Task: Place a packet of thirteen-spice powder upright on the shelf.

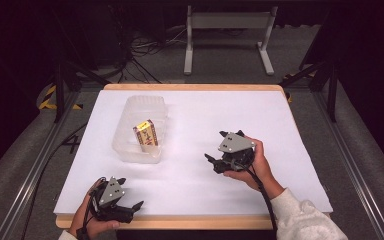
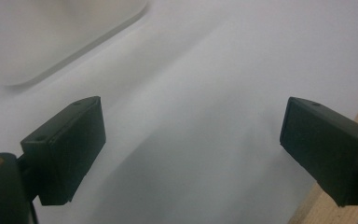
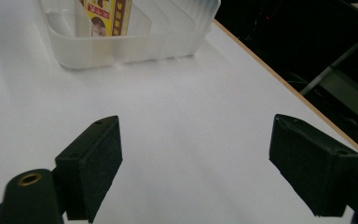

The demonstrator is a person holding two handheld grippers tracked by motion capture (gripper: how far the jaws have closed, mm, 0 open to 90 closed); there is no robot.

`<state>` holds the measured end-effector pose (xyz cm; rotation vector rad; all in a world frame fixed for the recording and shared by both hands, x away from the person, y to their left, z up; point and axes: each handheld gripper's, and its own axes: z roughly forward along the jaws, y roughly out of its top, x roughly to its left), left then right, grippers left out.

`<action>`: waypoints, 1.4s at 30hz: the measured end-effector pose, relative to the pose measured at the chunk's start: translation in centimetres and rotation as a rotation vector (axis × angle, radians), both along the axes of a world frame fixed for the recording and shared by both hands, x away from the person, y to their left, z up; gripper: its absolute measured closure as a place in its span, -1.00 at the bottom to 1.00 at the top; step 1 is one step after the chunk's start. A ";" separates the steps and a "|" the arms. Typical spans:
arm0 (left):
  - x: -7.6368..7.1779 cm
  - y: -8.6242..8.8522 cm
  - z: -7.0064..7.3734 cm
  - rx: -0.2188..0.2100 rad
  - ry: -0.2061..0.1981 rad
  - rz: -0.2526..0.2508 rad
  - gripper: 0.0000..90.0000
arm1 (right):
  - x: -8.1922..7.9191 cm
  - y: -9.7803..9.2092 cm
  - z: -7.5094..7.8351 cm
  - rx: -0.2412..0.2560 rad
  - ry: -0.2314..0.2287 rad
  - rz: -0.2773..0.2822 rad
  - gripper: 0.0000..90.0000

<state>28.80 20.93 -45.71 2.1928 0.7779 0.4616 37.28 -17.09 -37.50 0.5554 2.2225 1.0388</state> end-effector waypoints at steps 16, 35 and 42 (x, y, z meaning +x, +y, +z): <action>0.0 0.0 0.0 0.004 0.000 0.000 -0.84 | -0.4 -3.8 -1.4 -0.031 0.030 -0.053 -0.64; 0.1 -0.1 0.0 0.004 0.002 -0.003 -0.84 | -1.6 -7.7 -3.3 -0.108 0.035 -0.110 -0.66; 0.1 -0.1 0.0 0.006 0.000 -0.006 -0.84 | -2.3 -9.4 -3.7 -0.108 0.037 -0.139 -0.67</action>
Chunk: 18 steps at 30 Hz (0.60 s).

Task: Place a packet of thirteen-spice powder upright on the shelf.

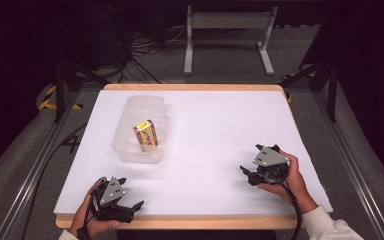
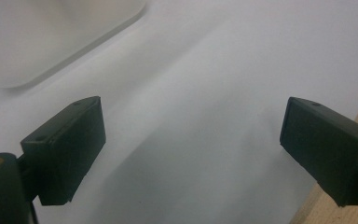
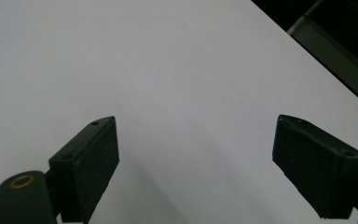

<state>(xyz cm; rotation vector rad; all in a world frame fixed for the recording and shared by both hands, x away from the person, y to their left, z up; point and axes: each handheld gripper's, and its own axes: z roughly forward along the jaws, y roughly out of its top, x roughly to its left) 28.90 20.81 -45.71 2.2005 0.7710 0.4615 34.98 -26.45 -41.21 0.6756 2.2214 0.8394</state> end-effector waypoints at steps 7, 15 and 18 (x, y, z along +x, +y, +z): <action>0.0 0.0 0.0 -0.001 -0.001 0.000 -0.84 | -0.9 -1.5 -0.6 -0.003 0.010 -0.022 -0.67; 0.1 -0.1 0.0 0.000 0.000 0.000 -0.84 | -1.9 -3.3 -1.2 -0.003 0.017 -0.048 -0.68; 0.1 -0.1 0.0 0.000 0.000 -0.001 -0.84 | -2.2 -3.7 -1.4 0.002 0.023 -0.056 -0.69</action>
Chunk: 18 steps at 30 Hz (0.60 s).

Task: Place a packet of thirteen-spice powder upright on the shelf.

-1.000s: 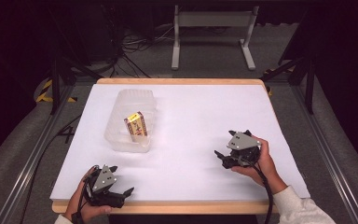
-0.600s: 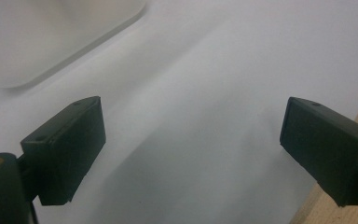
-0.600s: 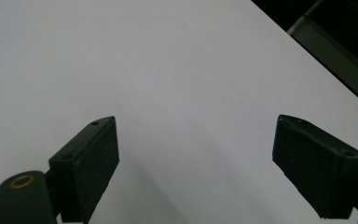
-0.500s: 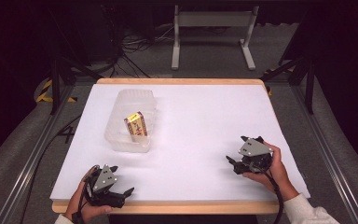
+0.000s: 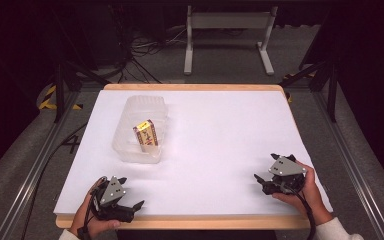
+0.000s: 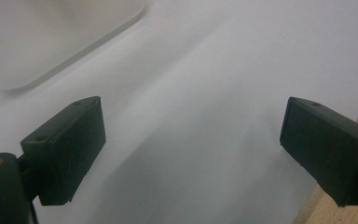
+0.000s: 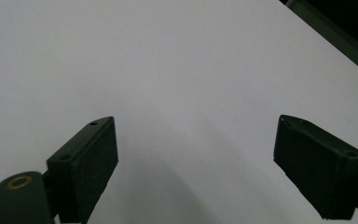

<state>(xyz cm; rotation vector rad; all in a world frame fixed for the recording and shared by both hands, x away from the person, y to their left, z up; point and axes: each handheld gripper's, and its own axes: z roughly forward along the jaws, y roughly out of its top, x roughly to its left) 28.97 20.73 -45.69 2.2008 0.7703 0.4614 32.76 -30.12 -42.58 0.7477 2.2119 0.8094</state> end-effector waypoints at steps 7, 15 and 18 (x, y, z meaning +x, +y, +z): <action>0.0 0.0 0.0 0.000 0.002 0.001 -0.84 | -1.1 -1.6 -0.3 0.018 0.005 -0.026 -0.69; 0.0 0.0 0.0 0.000 -0.006 0.006 -0.84 | -1.8 -2.9 -0.5 0.044 -0.006 -0.067 -0.70; 0.0 0.1 0.1 -0.001 -0.009 0.007 -0.84 | -2.2 -3.4 -0.6 0.052 -0.004 -0.080 -0.71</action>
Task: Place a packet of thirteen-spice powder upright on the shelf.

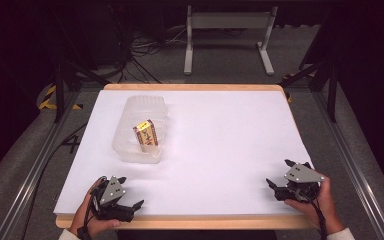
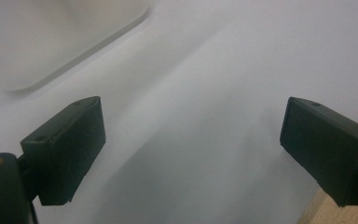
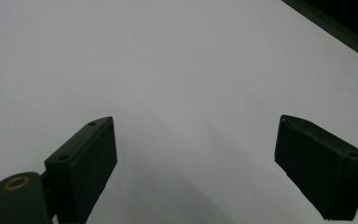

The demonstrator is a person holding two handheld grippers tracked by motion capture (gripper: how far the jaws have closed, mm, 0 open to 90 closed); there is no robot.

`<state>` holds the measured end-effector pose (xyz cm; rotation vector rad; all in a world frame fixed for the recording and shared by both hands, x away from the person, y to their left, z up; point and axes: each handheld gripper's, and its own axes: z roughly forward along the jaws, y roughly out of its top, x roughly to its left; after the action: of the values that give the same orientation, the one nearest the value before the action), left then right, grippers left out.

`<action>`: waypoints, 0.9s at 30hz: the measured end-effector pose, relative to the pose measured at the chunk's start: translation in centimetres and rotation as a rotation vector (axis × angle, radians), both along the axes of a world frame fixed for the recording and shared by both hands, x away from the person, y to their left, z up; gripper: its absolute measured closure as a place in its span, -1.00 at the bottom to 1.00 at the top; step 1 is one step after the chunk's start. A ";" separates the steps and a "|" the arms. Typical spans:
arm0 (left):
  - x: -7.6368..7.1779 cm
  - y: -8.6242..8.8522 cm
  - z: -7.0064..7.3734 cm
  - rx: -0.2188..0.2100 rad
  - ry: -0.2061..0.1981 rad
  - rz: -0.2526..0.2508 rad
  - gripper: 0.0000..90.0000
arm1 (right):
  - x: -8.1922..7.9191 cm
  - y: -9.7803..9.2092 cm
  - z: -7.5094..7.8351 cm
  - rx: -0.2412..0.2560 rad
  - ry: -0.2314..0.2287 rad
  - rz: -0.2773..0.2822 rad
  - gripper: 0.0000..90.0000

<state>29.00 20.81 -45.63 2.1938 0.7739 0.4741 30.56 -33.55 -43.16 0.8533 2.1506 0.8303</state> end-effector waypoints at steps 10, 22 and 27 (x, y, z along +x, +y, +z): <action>0.0 -0.1 0.0 0.001 0.000 -0.005 -0.84 | -1.1 -1.9 -0.4 0.012 0.012 -0.047 -0.71; 0.1 0.0 0.2 -0.012 -0.011 0.011 -0.84 | -1.9 -3.5 -0.6 0.041 0.031 -0.079 -0.71; 0.1 -0.2 0.1 -0.007 -0.009 0.005 -0.84 | -2.3 -4.1 -0.4 0.050 0.024 -0.098 -0.71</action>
<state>29.14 20.66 -45.48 2.1818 0.7748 0.4828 28.22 -37.63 -43.60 0.9906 2.0983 0.8304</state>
